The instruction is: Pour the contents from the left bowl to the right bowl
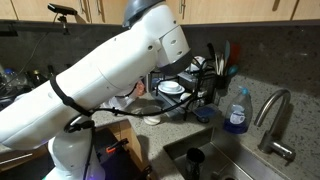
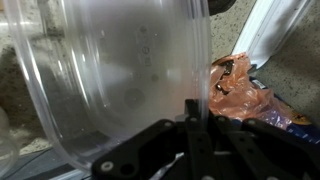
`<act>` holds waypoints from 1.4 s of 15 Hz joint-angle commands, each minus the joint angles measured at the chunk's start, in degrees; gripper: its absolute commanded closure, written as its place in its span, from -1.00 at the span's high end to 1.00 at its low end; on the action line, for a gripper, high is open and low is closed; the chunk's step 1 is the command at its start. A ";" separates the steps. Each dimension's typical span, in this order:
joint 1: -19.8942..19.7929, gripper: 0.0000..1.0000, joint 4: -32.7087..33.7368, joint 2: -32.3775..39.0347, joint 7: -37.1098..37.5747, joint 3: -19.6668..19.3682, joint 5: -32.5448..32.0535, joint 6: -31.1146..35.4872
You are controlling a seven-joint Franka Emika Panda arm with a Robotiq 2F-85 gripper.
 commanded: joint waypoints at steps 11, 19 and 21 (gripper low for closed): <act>-1.21 -0.90 2.71 0.25 -2.85 0.44 0.51 0.22; -1.82 -0.98 2.82 0.28 -2.84 0.59 0.52 0.24; -0.37 -0.98 4.48 -0.40 -4.63 -1.16 2.07 0.75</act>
